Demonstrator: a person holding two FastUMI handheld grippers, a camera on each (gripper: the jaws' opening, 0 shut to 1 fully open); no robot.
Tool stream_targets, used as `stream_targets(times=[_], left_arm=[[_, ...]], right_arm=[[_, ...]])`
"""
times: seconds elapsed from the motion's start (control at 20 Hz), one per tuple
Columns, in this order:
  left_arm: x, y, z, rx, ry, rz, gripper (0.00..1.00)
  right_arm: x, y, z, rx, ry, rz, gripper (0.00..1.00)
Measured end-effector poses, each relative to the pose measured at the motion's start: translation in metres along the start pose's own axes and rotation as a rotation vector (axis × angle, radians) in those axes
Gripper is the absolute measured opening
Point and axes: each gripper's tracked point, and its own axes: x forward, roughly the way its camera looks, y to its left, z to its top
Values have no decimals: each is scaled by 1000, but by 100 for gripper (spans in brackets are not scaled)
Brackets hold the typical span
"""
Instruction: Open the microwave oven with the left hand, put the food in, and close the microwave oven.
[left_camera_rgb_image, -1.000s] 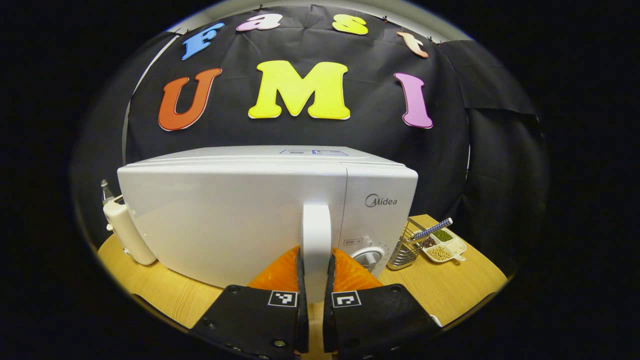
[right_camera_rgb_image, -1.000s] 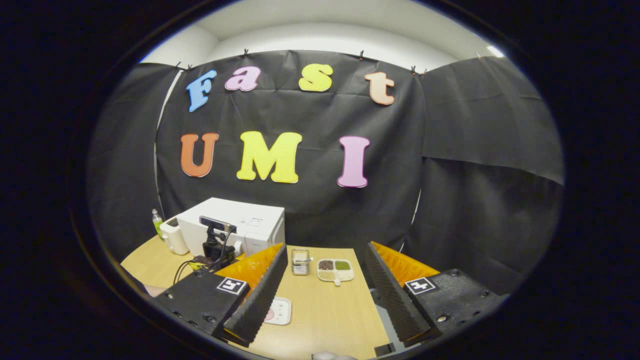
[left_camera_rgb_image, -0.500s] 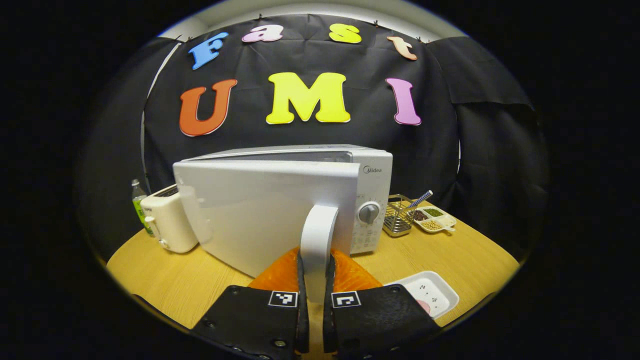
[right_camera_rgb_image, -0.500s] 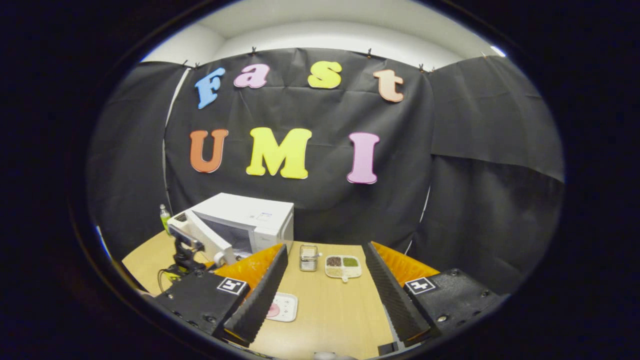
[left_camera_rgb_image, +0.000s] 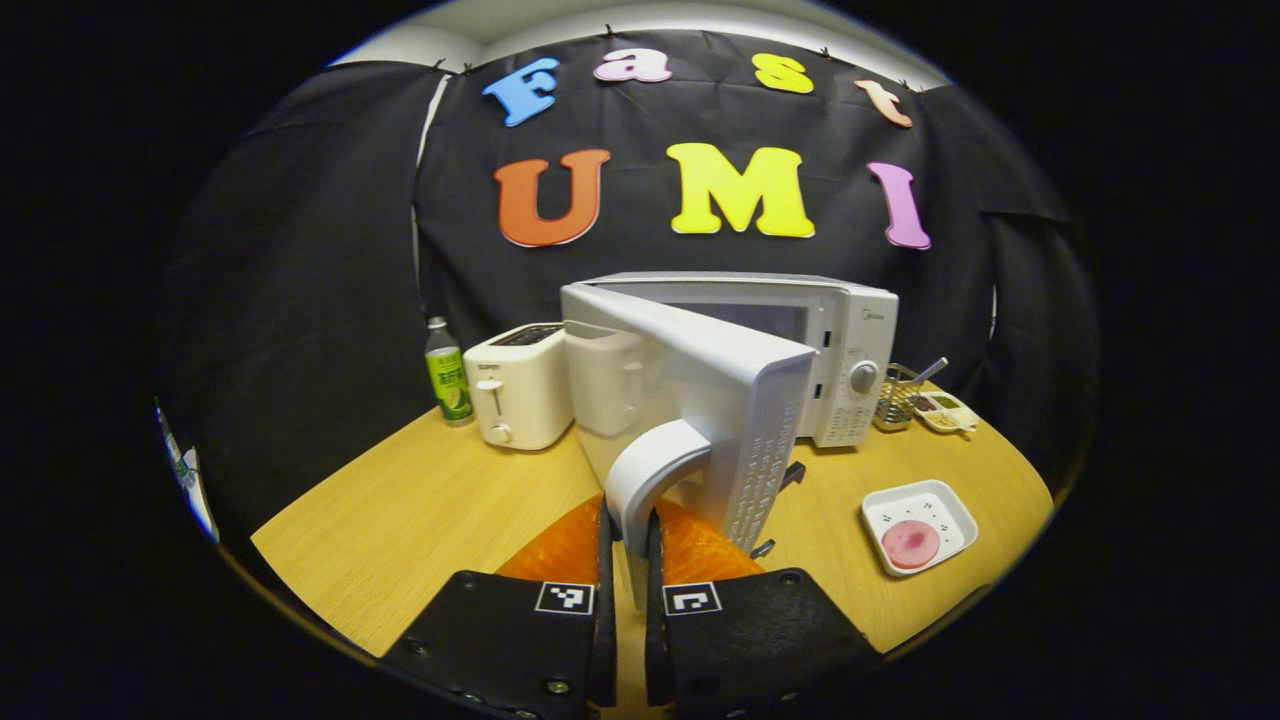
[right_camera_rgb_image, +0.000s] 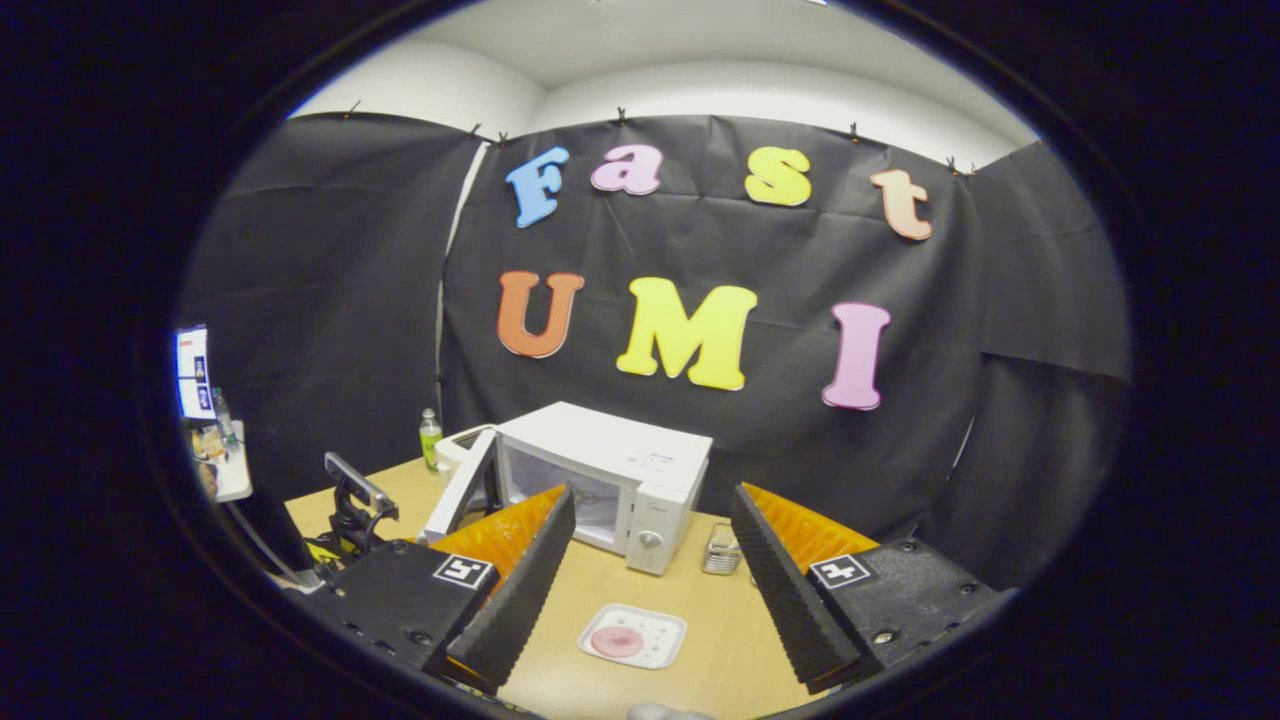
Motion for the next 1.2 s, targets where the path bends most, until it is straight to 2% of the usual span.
stream_targets(times=[0.1,0.3,0.35,0.4,0.45,0.5,0.55,0.6,0.65,0.85,0.95,1.05,1.2], left_arm=[[-2,12,-4,-69,12,2,11],[-6,19,-1,-71,25,-18,15],[-6,21,1,-80,26,-20,31],[-8,24,0,-88,34,-18,28],[-9,28,0,-89,29,-8,57],[-9,35,0,-87,25,7,64],[-13,42,-1,-85,25,18,79],[-14,45,-2,-84,21,19,85],[-17,53,-1,-79,21,33,96],[-27,74,-3,-105,38,38,97],[-35,85,-2,-72,30,52,97],[-46,108,1,-5,8,102,97],[-66,139,-7,-8,41,158,97]], right_arm=[[0,11,-4,6,12,23,100],[-6,15,-11,6,38,28,100],[-8,14,-13,10,42,25,100],[-11,14,-14,21,41,25,100],[-13,13,-17,28,43,22,100],[-14,11,-19,29,52,17,100],[-15,9,-24,33,60,11,100],[-17,7,-26,39,65,6,100],[-16,5,-29,44,71,3,100],[-13,-4,-45,65,97,-21,100],[-9,-5,-57,77,117,-28,100],[-3,-4,-72,90,141,-27,100],[12,-3,-97,120,177,-11,100]])
